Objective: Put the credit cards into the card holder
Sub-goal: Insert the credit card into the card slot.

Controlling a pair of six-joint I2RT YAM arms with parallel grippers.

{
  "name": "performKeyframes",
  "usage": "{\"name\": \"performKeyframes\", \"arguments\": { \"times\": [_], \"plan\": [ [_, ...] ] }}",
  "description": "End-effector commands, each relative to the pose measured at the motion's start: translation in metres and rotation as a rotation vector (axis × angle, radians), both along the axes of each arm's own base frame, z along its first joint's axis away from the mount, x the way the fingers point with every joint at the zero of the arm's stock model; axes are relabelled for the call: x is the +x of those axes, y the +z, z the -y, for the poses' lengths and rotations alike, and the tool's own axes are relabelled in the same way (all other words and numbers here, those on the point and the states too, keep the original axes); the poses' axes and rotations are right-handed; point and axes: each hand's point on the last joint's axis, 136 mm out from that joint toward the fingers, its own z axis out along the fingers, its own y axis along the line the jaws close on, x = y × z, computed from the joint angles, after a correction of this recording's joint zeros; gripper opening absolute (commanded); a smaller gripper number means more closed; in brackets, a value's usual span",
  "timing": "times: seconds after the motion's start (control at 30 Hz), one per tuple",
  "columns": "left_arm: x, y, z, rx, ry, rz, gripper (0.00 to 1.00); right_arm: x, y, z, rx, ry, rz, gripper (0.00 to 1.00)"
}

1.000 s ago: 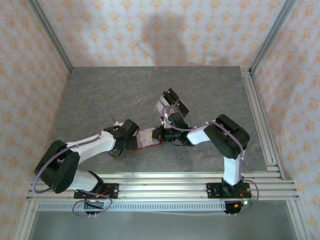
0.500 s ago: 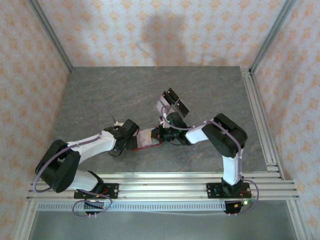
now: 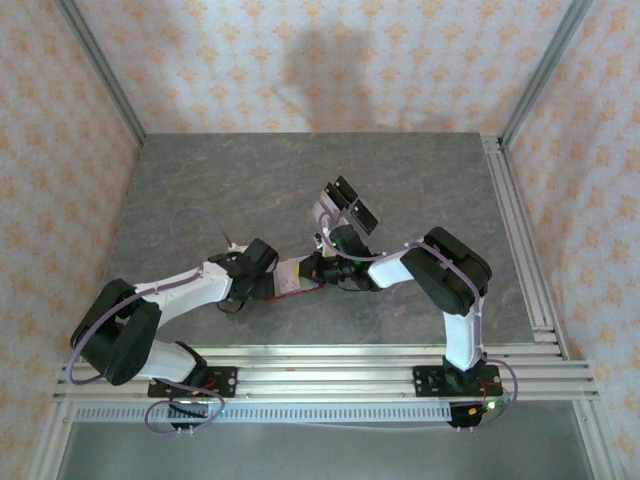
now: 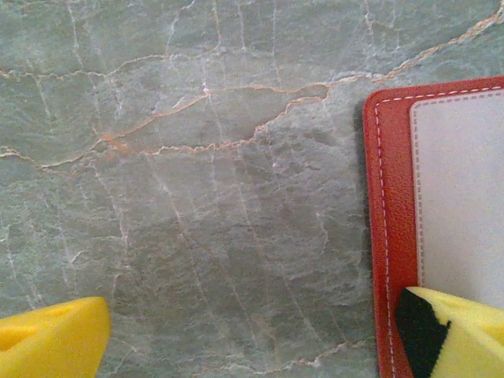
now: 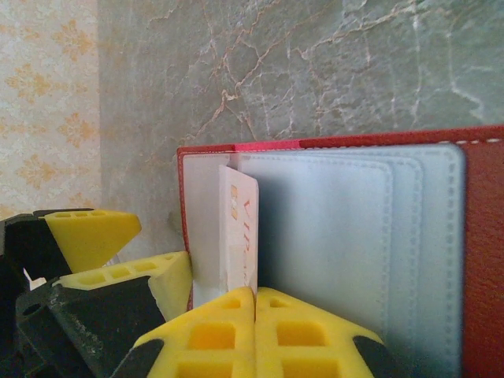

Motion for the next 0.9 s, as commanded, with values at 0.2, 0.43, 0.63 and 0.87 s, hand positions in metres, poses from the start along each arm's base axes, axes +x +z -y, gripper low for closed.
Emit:
{"name": "performKeyframes", "arguments": {
  "times": [0.2, 0.43, 0.63, 0.87],
  "plan": [
    [-0.005, -0.008, -0.003, 0.023, 0.012, -0.017, 0.95, -0.008, -0.009, -0.003, -0.028, 0.035, -0.021, 0.00],
    [-0.003, -0.006, -0.001, 0.016, 0.012, -0.011, 0.95, -0.008, -0.013, -0.007, -0.051, 0.049, -0.031, 0.00],
    [0.001, -0.002, 0.001, 0.006, 0.015, 0.002, 0.95, -0.007, -0.005, -0.007, -0.072, 0.056, -0.029, 0.17],
    [0.010, 0.021, 0.000, -0.030, 0.071, 0.075, 0.96, -0.008, 0.026, 0.005, -0.153, 0.075, 0.023, 0.49]
  ]
}}
